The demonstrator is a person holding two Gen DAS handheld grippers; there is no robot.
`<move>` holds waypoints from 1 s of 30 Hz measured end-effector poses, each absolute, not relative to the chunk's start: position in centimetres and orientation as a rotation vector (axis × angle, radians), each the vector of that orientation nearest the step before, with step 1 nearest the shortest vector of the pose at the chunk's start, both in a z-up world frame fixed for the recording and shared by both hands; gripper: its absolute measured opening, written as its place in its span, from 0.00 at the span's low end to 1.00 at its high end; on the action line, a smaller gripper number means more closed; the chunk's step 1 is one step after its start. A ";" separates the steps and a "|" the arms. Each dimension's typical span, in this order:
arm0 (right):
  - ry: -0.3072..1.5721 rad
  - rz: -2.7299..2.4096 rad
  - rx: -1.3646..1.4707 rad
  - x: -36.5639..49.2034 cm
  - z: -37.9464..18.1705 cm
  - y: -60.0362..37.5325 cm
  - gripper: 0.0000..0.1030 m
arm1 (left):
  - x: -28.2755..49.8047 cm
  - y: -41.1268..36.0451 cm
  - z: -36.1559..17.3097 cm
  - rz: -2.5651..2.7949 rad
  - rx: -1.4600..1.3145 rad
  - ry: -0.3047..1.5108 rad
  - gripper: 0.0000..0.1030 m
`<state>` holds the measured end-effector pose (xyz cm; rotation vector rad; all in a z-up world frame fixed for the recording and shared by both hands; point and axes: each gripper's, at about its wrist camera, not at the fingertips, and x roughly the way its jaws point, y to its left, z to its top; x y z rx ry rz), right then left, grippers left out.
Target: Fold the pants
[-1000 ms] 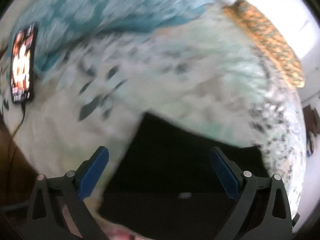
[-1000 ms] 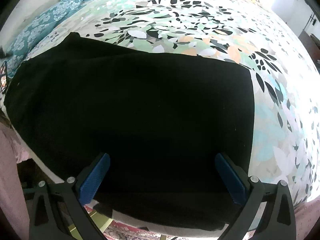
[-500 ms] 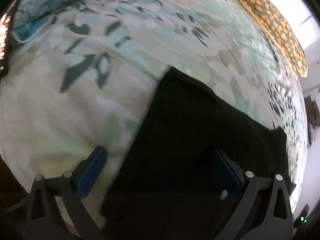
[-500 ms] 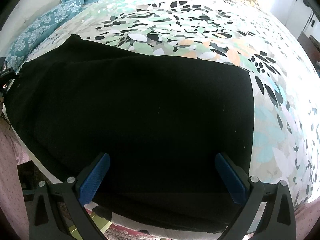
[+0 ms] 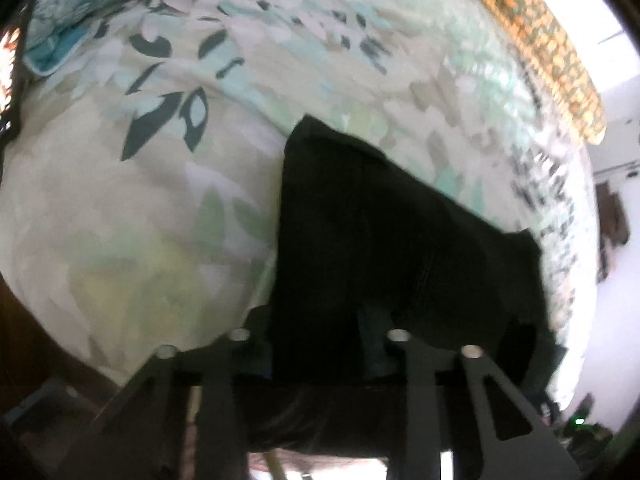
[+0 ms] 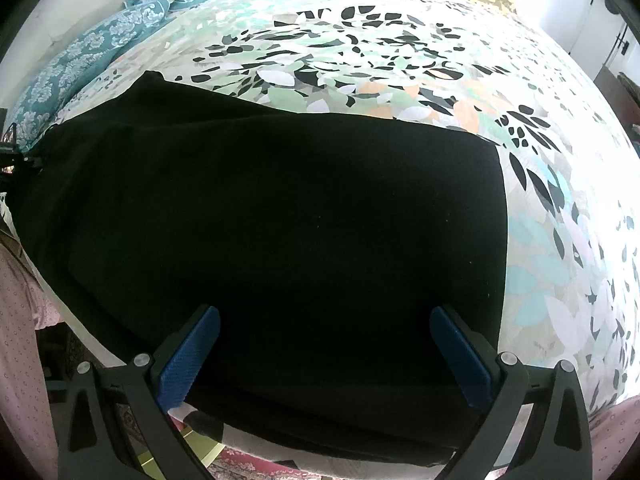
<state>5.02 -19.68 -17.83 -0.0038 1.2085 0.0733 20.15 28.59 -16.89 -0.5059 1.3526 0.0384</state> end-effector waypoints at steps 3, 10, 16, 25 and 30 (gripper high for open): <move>1.209 0.073 -0.004 5.0 -17.8 -19.7 1.00 | 18.9 28.9 -15.5 0.034 -0.633 1.303 0.20; 1.202 0.077 -0.005 5.0 -17.8 -19.7 1.00 | 16.9 23.4 -9.0 -0.109 -0.706 1.188 0.16; 1.200 0.076 -0.005 5.0 -17.8 -19.7 1.00 | 16.2 12.0 -7.5 -0.267 -0.597 1.187 0.15; 1.191 0.118 0.042 4.4 -16.9 -20.3 1.00 | 17.8 -4.0 -16.3 -0.431 -0.355 1.410 0.17; 1.160 0.135 0.184 3.6 -15.6 -22.6 1.00 | 17.9 -4.9 -11.6 -0.643 -0.425 1.346 0.61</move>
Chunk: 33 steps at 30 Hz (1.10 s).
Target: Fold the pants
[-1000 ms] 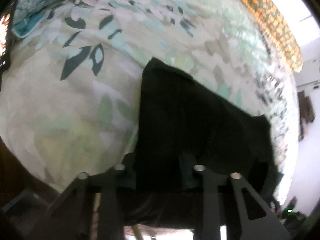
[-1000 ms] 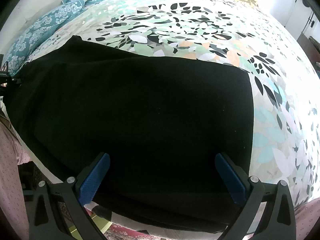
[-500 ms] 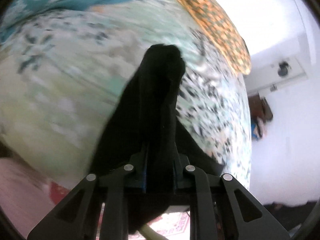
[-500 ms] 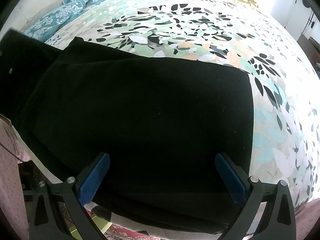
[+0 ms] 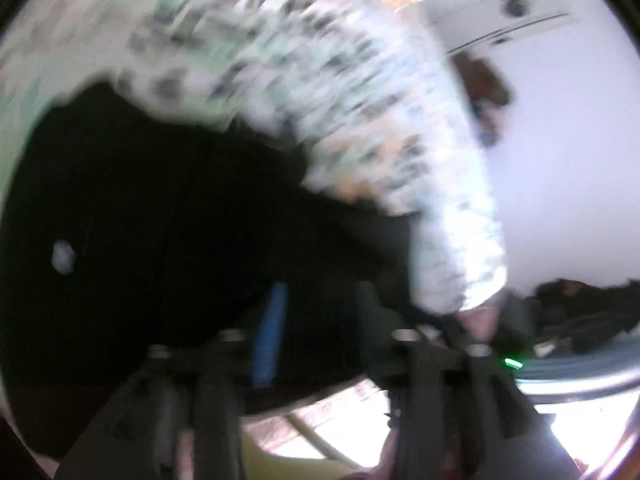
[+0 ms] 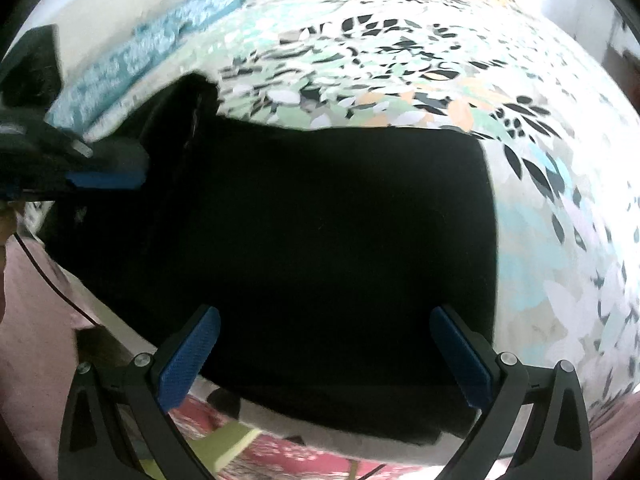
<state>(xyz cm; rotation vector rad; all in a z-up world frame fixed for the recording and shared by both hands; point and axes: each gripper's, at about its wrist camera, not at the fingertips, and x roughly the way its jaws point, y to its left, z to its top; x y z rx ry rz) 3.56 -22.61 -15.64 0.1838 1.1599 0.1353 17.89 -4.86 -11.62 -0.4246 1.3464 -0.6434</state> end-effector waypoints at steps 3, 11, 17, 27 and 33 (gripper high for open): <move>1.081 0.101 0.258 3.4 -14.1 -24.3 1.00 | 17.4 -1.0 -6.3 -0.587 -0.456 1.137 0.86; 0.932 0.568 0.763 5.1 -13.5 -23.1 1.00 | 16.9 11.5 -6.6 -0.088 -0.375 0.972 0.85; 1.125 0.671 0.835 8.9 -16.7 -18.4 1.00 | 15.1 14.7 -13.0 0.053 -0.386 1.050 0.81; 1.394 0.624 0.816 13.8 -20.6 -12.9 0.45 | 14.6 18.4 -14.4 0.116 -0.528 1.042 0.79; 1.316 0.648 0.838 13.2 -17.8 -12.5 0.19 | 14.6 19.3 -15.1 0.150 -0.570 1.055 0.79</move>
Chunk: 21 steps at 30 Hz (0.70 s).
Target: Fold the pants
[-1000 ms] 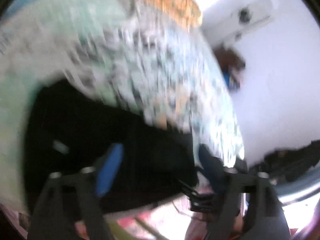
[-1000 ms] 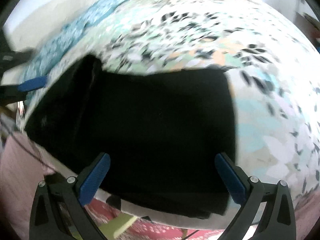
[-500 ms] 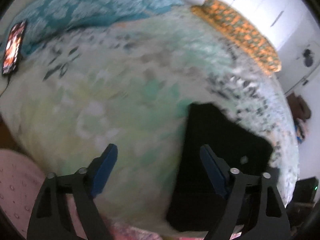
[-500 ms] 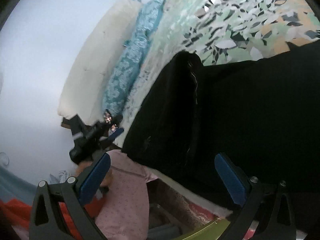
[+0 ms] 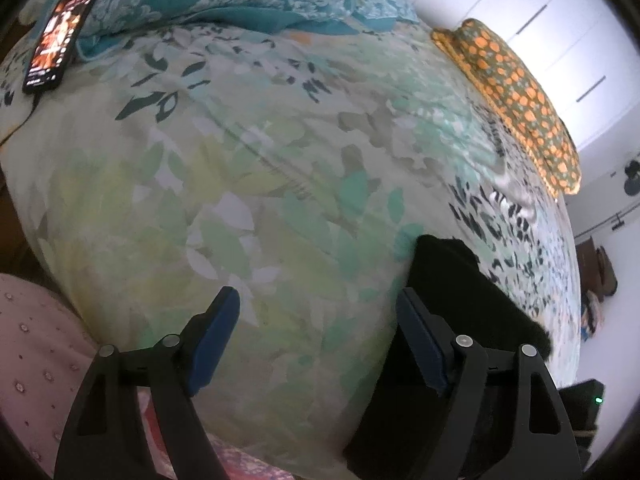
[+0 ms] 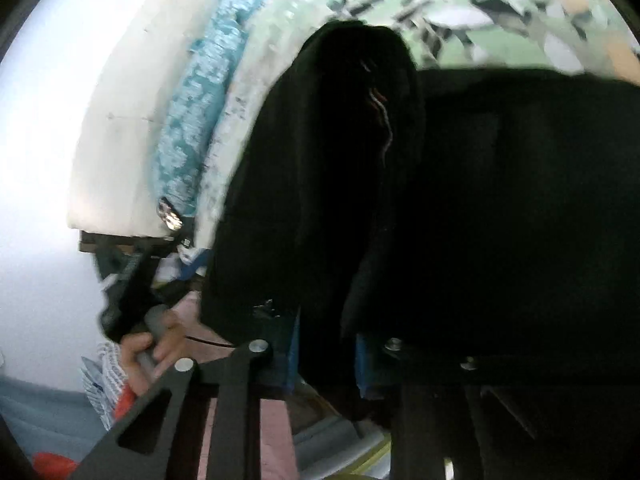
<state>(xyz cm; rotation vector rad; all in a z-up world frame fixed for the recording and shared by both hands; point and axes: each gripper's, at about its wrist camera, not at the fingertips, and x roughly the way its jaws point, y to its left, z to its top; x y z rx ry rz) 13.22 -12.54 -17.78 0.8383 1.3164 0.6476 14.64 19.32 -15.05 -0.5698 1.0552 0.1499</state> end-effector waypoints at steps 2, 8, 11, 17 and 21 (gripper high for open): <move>1.248 0.712 0.901 12.9 -15.7 -13.1 0.19 | 14.6 19.6 -15.1 0.157 -0.585 1.054 0.79; 1.082 0.801 1.024 11.7 -10.1 -17.2 0.17 | 14.4 19.9 -15.4 0.171 -0.600 1.064 0.79; 1.044 0.794 1.045 10.4 -8.3 -20.4 0.17 | 14.3 19.6 -15.2 0.167 -0.586 1.064 0.79; 1.007 0.677 1.023 7.6 -6.6 -29.3 0.17 | 14.4 18.8 -14.9 0.148 -0.554 1.065 0.79; 1.028 0.579 1.049 5.9 -8.6 -33.3 0.17 | 14.6 17.8 -14.9 0.127 -0.519 1.076 0.79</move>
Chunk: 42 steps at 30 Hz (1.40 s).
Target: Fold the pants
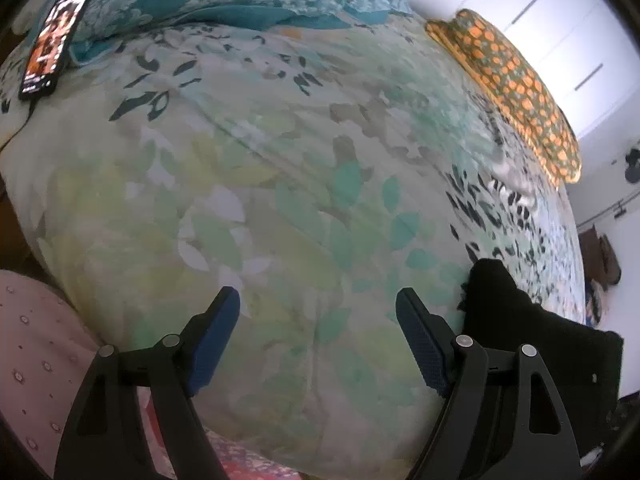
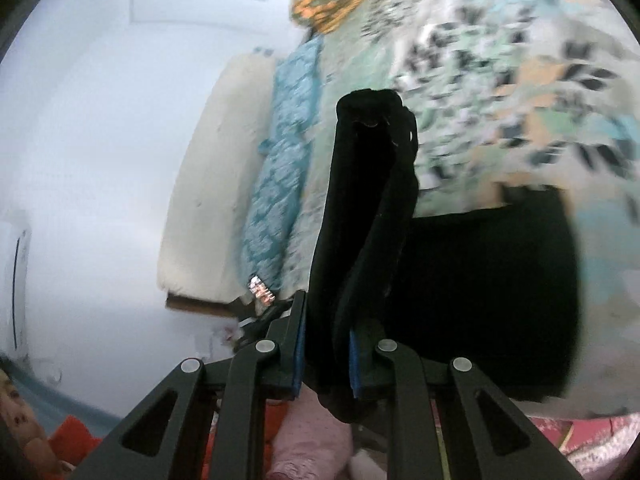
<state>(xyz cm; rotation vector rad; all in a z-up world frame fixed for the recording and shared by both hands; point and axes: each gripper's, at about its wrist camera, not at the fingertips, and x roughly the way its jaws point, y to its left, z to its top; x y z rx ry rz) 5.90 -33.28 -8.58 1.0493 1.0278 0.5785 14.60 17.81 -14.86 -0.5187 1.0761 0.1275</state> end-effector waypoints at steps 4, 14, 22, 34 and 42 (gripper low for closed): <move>1.132 0.504 1.019 5.4 -12.3 -34.4 0.17 | 14.5 16.7 -14.5 0.108 -0.466 1.077 0.79; 1.270 0.256 0.734 4.8 -15.6 -36.4 0.50 | 13.5 10.5 -12.8 -0.004 -0.195 1.056 0.80; 1.029 0.344 0.253 5.1 -4.7 -31.3 0.50 | 12.7 0.1 -11.6 -0.226 0.103 0.981 0.80; 1.244 0.425 0.232 5.9 -11.1 -25.7 0.51 | 8.2 -7.5 -14.1 -0.471 0.466 1.040 0.81; 1.076 0.452 0.224 13.3 -5.7 -26.5 0.51 | 21.0 -6.7 -11.1 -0.345 0.200 1.083 0.88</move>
